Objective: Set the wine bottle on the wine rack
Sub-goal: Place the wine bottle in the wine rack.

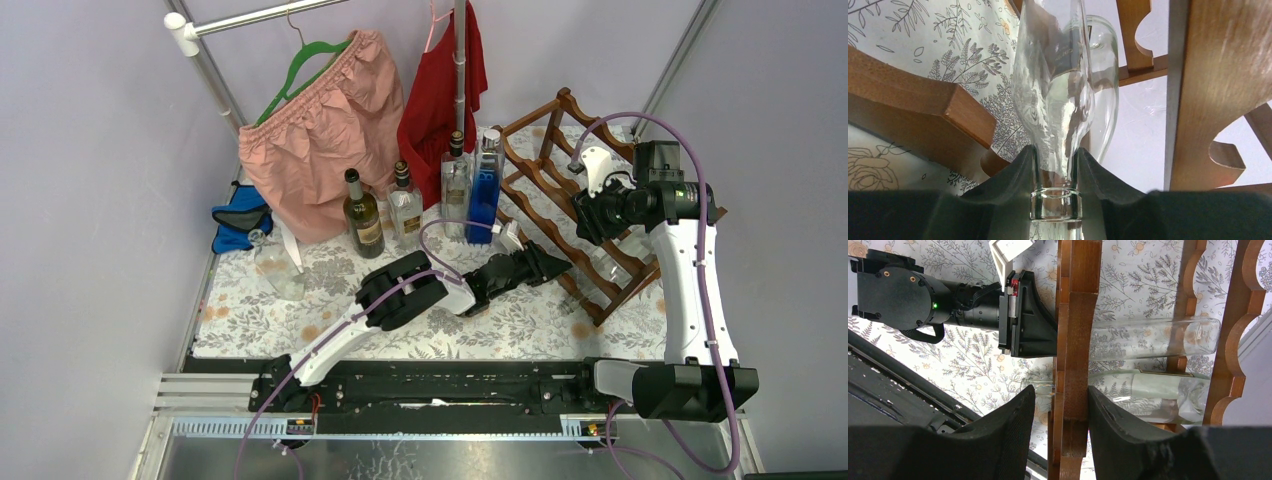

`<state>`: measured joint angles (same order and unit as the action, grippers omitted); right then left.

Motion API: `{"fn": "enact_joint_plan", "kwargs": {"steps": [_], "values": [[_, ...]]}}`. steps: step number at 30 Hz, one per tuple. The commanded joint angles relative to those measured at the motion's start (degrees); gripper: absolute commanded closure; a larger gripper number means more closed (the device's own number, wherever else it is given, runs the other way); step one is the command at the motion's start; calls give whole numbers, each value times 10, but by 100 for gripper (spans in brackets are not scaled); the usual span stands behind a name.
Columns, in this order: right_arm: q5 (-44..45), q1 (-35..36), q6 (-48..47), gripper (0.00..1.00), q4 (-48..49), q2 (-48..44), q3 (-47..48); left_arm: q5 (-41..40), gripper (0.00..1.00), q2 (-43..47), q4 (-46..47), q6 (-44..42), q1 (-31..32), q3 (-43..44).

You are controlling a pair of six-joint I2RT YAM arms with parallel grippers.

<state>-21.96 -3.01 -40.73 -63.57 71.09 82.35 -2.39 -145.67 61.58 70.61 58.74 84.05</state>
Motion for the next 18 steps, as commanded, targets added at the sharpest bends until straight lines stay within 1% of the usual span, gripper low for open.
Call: {"fn": "enact_joint_plan", "kwargs": {"steps": [1,10,18], "values": [[-13,4,-6,51,-4,-3,12,-7,100,3,-25,-51,-6,15],[-15,4,-7,51,-4,-5,8,-30,97,21,-75,-110,-5,13],[-14,4,-8,51,-4,-8,7,-34,94,26,-107,-128,-4,16]]}}
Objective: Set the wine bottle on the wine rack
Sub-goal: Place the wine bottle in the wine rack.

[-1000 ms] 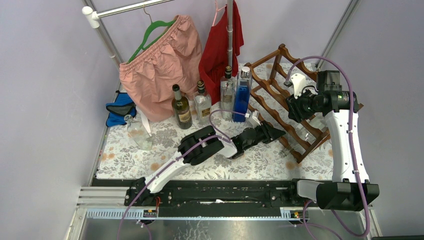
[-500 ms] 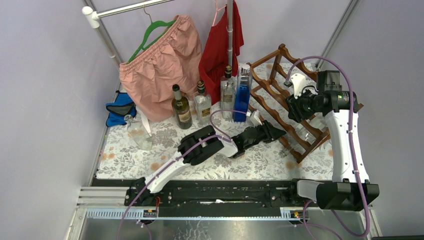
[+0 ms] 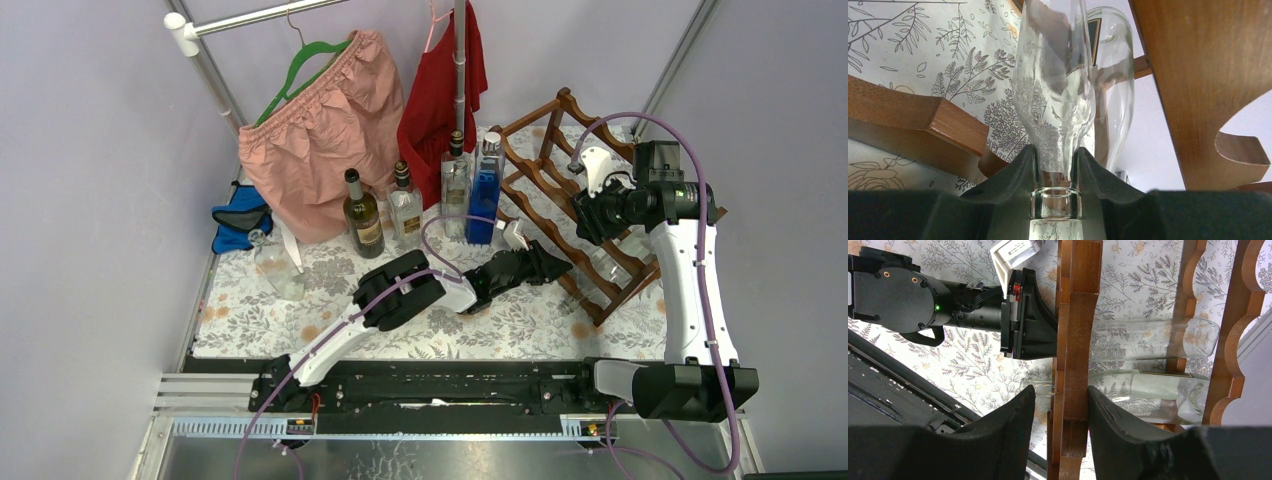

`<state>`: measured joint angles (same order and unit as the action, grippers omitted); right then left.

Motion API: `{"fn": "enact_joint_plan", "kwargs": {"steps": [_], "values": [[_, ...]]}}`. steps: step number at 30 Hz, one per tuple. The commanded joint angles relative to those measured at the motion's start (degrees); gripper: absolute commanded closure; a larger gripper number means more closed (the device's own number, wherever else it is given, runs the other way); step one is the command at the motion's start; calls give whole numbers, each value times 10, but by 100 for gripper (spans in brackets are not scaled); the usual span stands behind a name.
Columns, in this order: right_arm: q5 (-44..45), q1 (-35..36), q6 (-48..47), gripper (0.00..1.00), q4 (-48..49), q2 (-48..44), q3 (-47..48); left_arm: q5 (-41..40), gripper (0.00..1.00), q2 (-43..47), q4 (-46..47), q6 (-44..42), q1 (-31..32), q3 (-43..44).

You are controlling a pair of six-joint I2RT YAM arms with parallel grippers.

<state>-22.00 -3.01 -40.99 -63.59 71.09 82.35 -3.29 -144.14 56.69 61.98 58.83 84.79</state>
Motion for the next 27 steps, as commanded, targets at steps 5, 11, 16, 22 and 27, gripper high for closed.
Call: {"fn": "enact_joint_plan", "kwargs": {"steps": [5,11,16,22,27], "values": [[-15,4,-7,51,-4,-8,5,-31,91,13,-87,-57,-5,15],[-15,4,-8,51,-4,-8,4,-38,86,15,-113,-80,-3,27],[-15,4,-8,51,-5,-8,4,-46,86,17,-127,-97,-2,30],[-15,4,-8,51,-6,-9,4,-56,85,25,-139,-113,-2,28],[-15,4,-9,51,-7,-9,4,-62,77,29,-147,-120,-2,27]]}}
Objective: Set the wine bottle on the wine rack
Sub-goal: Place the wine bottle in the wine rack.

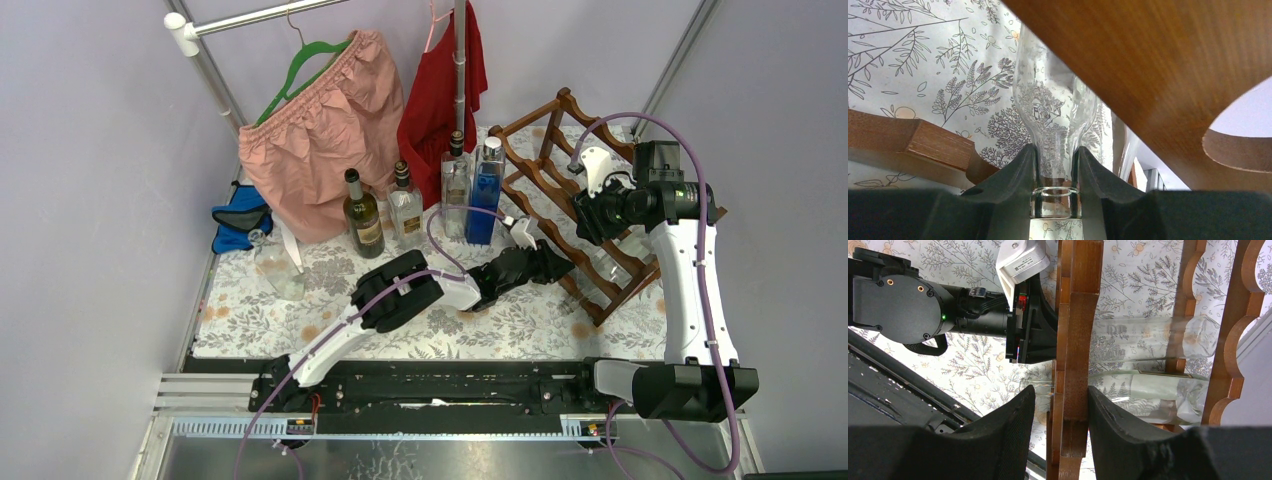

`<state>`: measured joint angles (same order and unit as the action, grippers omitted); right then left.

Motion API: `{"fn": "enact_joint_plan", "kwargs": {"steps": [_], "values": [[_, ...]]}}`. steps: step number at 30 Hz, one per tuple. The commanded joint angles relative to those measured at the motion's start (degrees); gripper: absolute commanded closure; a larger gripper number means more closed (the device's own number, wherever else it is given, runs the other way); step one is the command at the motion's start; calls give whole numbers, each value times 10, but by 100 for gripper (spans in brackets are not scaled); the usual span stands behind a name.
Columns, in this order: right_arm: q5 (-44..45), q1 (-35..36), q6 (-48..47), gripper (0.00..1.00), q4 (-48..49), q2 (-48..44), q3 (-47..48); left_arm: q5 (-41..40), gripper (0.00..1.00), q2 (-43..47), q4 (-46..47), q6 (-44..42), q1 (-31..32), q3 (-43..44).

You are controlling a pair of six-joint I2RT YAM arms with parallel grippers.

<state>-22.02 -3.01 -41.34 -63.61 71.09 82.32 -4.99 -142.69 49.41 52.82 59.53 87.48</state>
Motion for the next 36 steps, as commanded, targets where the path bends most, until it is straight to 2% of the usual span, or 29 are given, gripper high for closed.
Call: {"fn": "enact_joint_plan", "kwargs": {"steps": [1,6,20,27,36], "values": [[-15,4,-6,51,-6,-9,4,-47,75,15,-75,-29,-9,-1],[-14,4,-6,51,-7,-7,4,-55,66,20,-83,-35,-8,-1],[-17,4,-6,51,-11,-6,9,-64,58,18,-102,-48,-7,7],[-19,4,-6,51,-11,-5,7,-67,47,20,-111,-48,-7,11],[-19,4,-7,51,-11,-5,6,-64,44,24,-115,-47,-6,9]]}}
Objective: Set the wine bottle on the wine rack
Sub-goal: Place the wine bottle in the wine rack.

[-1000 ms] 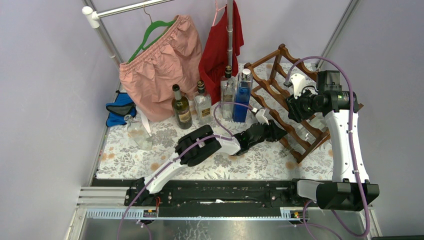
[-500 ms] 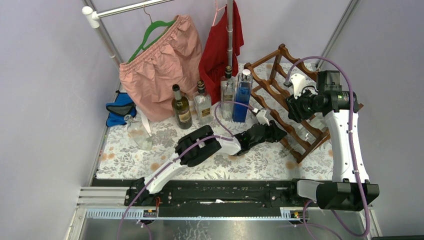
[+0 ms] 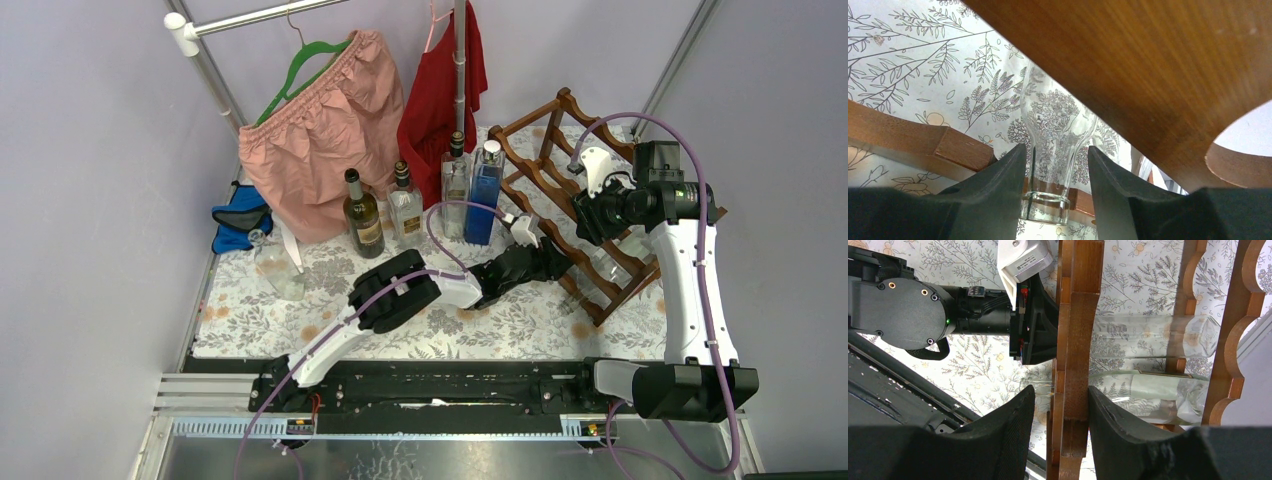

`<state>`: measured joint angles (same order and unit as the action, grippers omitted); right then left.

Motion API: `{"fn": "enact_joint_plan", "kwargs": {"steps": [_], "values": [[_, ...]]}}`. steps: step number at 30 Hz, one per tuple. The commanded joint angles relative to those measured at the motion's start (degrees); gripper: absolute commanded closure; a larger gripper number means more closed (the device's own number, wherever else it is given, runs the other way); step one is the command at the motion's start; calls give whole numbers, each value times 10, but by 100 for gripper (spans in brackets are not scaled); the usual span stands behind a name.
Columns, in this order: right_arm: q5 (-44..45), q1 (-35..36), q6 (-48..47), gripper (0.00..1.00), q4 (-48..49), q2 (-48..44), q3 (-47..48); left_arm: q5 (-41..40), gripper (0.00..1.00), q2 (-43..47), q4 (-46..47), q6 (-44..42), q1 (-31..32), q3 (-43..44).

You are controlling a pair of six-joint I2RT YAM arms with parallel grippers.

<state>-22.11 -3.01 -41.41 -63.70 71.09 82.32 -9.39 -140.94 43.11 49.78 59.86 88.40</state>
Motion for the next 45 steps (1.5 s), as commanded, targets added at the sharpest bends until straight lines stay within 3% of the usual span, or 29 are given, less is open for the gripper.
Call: {"fn": "enact_joint_plan", "kwargs": {"steps": [1,45], "values": [[-17,4,-6,51,-10,-5,6,-21,43,7,-51,-17,-9,-1],[-14,4,-11,51,-7,-4,-7,-53,39,77,-28,-37,11,-101]]}}
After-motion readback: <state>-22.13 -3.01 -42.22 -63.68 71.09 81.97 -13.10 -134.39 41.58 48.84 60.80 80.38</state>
